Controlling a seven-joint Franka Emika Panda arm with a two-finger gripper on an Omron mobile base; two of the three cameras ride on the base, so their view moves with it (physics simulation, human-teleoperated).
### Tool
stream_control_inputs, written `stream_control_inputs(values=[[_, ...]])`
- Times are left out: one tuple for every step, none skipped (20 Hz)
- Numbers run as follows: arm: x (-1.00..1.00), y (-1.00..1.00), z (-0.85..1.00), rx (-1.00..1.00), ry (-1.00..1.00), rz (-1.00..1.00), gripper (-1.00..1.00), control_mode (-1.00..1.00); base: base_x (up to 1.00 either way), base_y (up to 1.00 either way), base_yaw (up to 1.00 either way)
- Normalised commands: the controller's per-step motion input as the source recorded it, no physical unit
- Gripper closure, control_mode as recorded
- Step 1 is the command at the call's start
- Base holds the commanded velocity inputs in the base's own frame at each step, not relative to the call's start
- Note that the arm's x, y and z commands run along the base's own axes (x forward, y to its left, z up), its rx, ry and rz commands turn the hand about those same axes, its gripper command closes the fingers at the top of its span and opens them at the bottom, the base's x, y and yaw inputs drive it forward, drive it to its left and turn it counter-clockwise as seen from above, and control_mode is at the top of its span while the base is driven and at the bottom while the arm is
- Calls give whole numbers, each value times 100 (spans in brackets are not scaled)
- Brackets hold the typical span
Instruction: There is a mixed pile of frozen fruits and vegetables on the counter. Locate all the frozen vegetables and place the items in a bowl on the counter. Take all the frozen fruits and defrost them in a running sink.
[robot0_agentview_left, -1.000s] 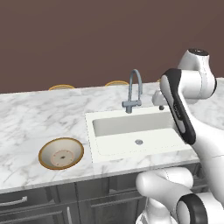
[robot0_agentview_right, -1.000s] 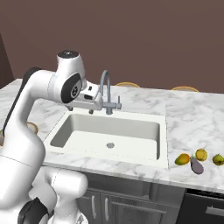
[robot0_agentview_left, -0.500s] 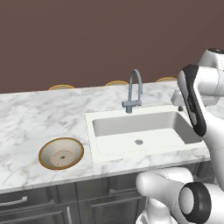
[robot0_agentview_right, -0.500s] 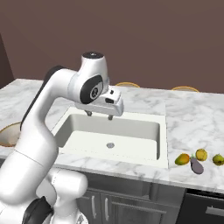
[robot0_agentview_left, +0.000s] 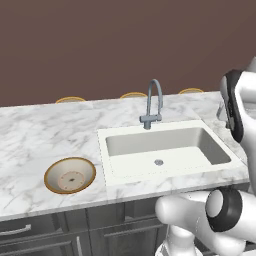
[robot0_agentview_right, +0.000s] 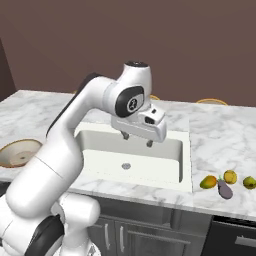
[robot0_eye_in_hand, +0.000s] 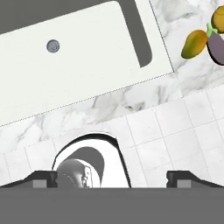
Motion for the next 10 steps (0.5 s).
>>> stream_control_inputs(values=[[-22, -65, -14, 0, 9, -21, -100, -100, 0, 0, 0], [-22, -66, -14, 0, 9, -21, -100, -100, 0, 0, 0], [-22, -68, -14, 0, 8, -20, -100, -100, 0, 0, 0], [-21, -69, -14, 0, 8, -19, -100, -100, 0, 0, 0], [-25, -76, -14, 0, 8, -18, -100, -100, 0, 0, 0], [-22, -76, -14, 0, 8, -18, -100, -100, 0, 0, 0], [-17, -79, -11, 1, 10, -18, -100, -100, 0, 0, 0], [-24, -73, -10, 0, 9, -19, -100, -100, 0, 0, 0], [-21, -74, -15, 0, 8, -19, -100, -100, 0, 0, 0], [-17, -72, -18, 0, 8, -18, -100, -100, 0, 0, 0]])
